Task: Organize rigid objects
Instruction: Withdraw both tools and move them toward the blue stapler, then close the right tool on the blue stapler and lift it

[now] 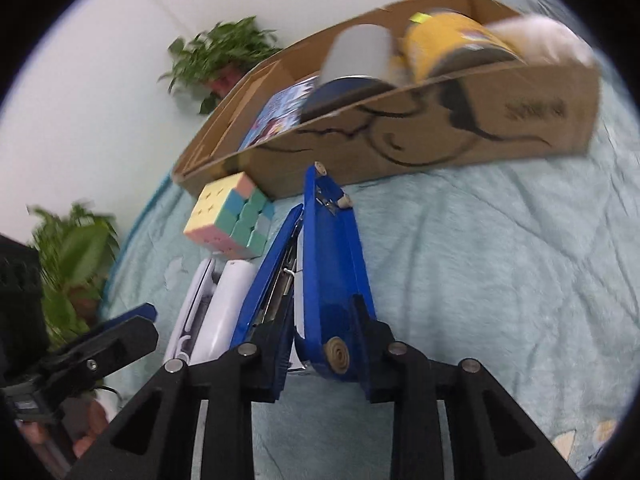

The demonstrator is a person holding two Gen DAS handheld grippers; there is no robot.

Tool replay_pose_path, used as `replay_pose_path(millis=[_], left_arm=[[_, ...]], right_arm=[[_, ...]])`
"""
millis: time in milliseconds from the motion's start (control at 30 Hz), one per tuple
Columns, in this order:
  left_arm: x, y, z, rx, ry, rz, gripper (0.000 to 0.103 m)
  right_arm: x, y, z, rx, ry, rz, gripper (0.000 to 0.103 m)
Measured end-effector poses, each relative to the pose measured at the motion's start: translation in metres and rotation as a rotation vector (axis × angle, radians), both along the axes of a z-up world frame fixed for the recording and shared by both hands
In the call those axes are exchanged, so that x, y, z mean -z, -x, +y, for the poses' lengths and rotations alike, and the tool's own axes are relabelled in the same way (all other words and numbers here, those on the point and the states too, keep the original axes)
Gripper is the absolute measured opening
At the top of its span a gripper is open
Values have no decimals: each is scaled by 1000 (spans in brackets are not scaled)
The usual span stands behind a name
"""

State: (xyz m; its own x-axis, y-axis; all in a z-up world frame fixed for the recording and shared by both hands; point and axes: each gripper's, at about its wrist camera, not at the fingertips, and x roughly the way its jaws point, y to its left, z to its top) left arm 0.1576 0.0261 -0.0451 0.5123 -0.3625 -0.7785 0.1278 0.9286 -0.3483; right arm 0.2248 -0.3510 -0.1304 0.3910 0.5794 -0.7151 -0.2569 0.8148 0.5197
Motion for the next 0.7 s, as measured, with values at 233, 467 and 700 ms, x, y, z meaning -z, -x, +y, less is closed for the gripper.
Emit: replay_pose_path(millis=[233,467,700], left_arm=[[-8,-31,-40,121,85,50,97],[-8,-72,-90,260,174,138,91],[22,-101,-121,297,213,285,83]], right_arm=[[10,-10,-62,134,-181,113,31],[-20,-6,-101,275,87,-17,43],[-32,17,-70,86,148,-130,67]])
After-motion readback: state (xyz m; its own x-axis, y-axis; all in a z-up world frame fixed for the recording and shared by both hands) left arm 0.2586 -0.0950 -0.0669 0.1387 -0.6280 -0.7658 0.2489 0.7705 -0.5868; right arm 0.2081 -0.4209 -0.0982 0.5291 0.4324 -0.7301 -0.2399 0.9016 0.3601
